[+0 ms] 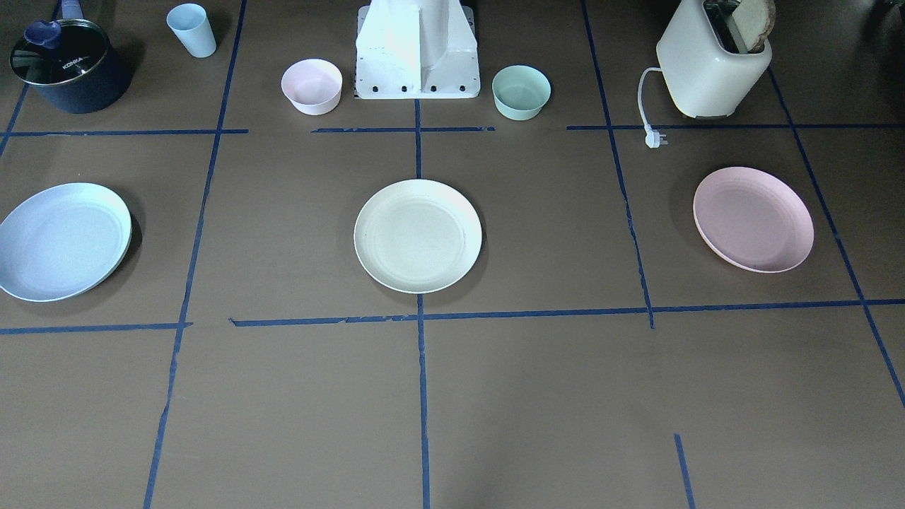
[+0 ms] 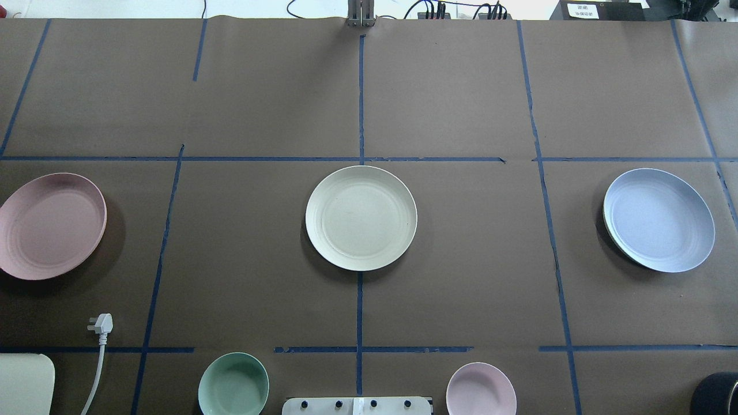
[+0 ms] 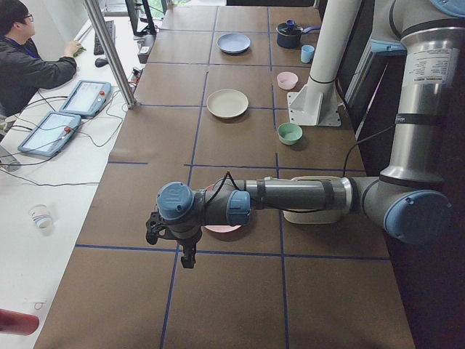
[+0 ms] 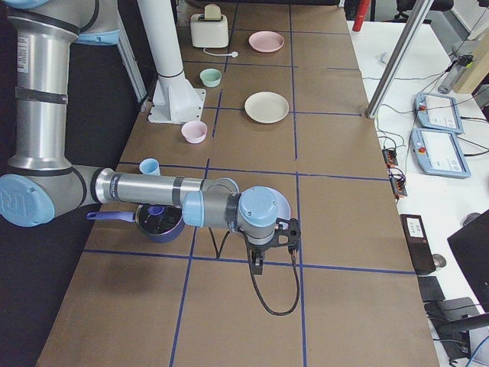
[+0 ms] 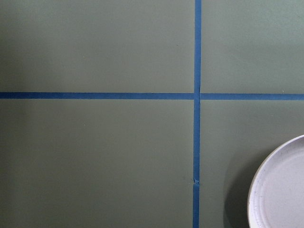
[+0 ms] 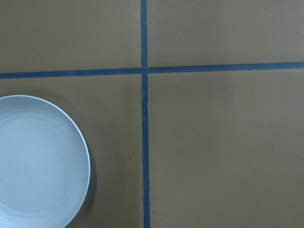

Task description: Stack three plates with pink and blue

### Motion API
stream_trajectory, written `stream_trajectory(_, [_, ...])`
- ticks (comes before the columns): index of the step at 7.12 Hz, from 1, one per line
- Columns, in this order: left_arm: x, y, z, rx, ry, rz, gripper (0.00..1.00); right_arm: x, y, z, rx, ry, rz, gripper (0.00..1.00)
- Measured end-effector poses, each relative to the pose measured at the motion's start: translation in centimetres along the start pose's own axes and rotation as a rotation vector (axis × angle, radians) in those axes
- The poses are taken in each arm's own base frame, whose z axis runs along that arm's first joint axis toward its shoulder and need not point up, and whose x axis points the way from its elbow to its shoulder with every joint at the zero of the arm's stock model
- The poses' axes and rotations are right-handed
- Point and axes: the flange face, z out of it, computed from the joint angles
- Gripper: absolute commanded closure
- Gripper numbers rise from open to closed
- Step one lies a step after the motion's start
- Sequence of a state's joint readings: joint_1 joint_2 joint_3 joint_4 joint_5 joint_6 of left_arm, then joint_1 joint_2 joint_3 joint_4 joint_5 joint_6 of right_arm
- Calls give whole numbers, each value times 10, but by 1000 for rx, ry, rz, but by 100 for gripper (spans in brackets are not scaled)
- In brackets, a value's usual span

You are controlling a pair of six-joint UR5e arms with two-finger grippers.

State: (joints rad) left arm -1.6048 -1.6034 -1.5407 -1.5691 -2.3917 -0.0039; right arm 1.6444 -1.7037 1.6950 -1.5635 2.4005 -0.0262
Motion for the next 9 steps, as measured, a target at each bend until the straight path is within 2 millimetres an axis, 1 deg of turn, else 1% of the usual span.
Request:
stream_trajectory(1, [10,12,-3,25,1,-38,0,-1,0,-1,2,0,-2,0])
stream_trajectory(2, [22,31,7,53,7,-56,0,-1,0,-1,2,-1,-2,0])
stream_trajectory(3, [38,49,31,71,21,-65,0,-1,0,-1,2,-1,-3,0])
stream_trajectory(4, [58,62,59,85,46,-83,1,-1,0,-1,2,0,-4,0])
stream_trajectory(5, [75,73,87,97,75,-105,1,-1,0,-1,2,0,-5,0])
stream_trajectory(6, [86,81,115,115,83,-124,1,-1,0,-1,2,0,-5,0])
stream_trajectory(7, [93,86,136,134,75,-141,3,-1,0,-1,3,0,-6,0])
stream_trajectory(8, [98,90,149,141,67,-150,3,-1,-1,-1,3,0,-7,0])
stream_trajectory(9, [102,93,158,141,60,-149,3,-1,0,-1,2,-1,-6,0])
